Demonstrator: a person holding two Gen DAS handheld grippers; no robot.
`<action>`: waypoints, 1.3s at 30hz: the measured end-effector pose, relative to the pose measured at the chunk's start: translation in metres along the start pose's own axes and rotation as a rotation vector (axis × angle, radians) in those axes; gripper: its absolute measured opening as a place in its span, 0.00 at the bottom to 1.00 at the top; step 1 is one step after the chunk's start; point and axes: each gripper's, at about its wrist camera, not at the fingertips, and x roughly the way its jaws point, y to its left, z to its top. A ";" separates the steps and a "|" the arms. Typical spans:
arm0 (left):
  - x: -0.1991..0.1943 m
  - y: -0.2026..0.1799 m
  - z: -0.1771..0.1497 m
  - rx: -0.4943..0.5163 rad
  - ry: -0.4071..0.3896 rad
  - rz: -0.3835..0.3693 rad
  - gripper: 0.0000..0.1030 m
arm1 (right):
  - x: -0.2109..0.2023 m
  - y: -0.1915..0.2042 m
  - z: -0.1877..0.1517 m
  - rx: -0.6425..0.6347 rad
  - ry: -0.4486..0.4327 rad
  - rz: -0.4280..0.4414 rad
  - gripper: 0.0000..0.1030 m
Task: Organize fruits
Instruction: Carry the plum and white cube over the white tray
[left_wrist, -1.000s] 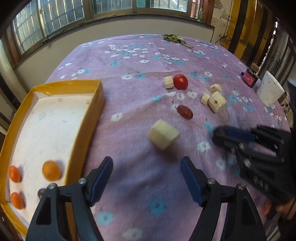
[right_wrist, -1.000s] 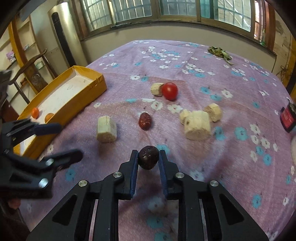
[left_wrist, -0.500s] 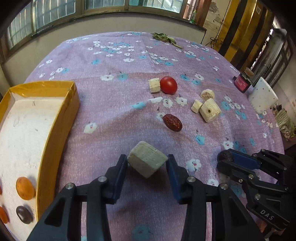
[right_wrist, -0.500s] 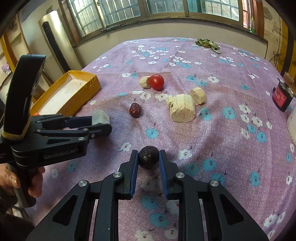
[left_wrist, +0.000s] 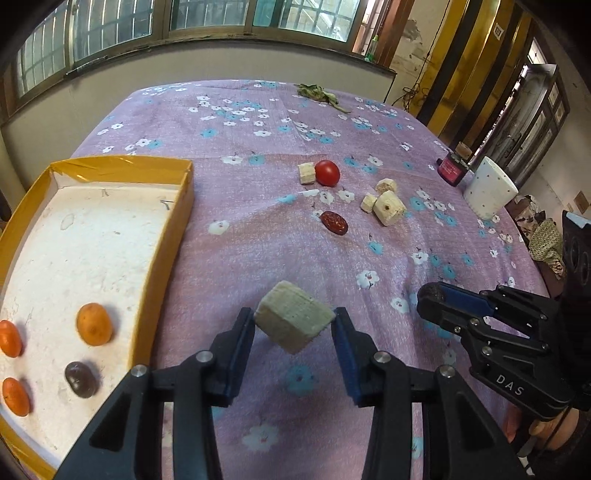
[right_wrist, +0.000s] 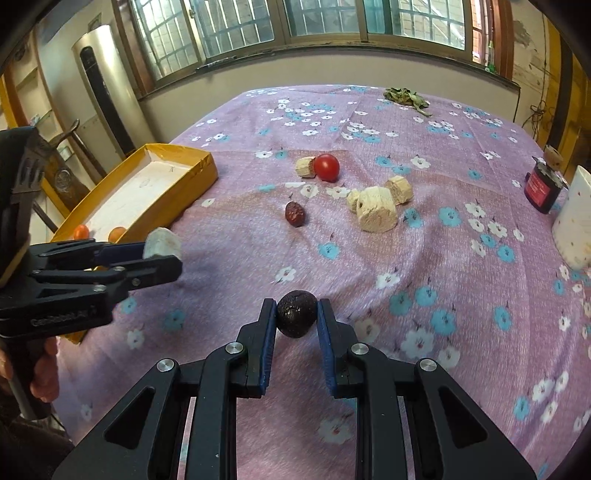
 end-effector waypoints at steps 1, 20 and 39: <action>-0.004 0.003 -0.002 0.000 -0.004 -0.003 0.45 | 0.000 0.003 0.000 0.002 0.000 -0.002 0.21; -0.062 0.103 -0.010 -0.105 -0.088 0.051 0.45 | 0.026 0.119 0.047 -0.103 -0.022 0.086 0.21; -0.043 0.216 0.009 -0.228 -0.057 0.187 0.45 | 0.118 0.197 0.105 -0.156 0.069 0.174 0.21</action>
